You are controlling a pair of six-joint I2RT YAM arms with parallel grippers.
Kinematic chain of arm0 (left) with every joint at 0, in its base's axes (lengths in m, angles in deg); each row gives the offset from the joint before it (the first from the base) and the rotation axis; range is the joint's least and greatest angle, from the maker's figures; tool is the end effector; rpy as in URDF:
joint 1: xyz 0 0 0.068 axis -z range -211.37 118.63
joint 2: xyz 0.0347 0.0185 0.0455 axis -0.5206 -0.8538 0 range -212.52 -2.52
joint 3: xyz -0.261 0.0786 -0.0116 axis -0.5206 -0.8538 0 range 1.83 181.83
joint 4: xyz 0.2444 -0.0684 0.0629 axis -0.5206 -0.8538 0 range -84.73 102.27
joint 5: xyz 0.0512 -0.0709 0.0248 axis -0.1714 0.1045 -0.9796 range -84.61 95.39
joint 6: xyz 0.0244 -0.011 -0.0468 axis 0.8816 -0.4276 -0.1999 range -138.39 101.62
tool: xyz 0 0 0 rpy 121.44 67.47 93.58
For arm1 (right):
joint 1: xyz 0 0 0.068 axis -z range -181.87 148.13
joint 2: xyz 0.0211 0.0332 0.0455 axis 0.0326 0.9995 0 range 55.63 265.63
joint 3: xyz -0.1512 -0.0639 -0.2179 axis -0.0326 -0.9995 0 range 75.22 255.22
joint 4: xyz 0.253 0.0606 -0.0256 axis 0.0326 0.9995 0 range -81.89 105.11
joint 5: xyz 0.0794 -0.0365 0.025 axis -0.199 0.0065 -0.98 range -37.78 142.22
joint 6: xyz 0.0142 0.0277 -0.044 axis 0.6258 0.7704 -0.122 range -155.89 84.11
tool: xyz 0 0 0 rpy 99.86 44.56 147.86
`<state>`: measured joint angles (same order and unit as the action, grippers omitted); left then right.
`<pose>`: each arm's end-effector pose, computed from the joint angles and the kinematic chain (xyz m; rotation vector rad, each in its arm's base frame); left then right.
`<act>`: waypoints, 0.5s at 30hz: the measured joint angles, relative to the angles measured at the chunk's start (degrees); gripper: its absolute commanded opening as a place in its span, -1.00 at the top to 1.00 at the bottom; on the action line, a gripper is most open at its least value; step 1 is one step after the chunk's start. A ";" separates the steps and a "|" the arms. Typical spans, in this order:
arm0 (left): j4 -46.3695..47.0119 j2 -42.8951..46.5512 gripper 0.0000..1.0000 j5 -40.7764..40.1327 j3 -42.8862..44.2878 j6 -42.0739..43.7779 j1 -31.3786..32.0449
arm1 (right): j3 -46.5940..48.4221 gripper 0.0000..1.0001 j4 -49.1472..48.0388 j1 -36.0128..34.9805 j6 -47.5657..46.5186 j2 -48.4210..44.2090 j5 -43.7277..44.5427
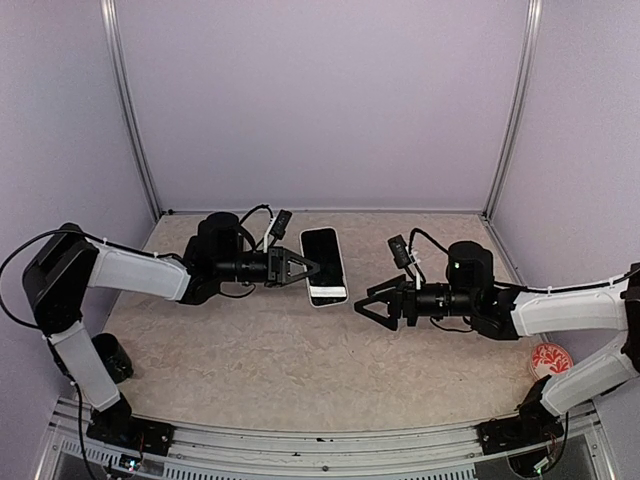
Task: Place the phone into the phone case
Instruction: Pass from the right arm to the left, then place the phone with the phone case at the corner of the board.
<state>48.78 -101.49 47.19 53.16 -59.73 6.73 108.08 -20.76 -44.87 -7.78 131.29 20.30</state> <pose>0.2759 -0.2464 0.2142 0.5526 1.9507 -1.5847 0.1892 0.2022 0.2218 -0.6873 1.8828 1.3447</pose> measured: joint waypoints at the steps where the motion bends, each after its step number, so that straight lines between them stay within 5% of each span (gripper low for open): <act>1: -1.44 0.09 0.94 0.24 0.79 0.61 -0.55 | 0.22 -0.99 0.90 0.00 -0.48 -0.15 0.17; 15: -23.43 -2.32 0.91 4.20 15.13 11.13 -9.31 | 1.66 -0.99 14.32 0.00 -8.13 -9.20 15.72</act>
<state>25.35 -103.81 51.39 68.29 -48.60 -2.58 109.75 -6.44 -44.87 -15.91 122.09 36.02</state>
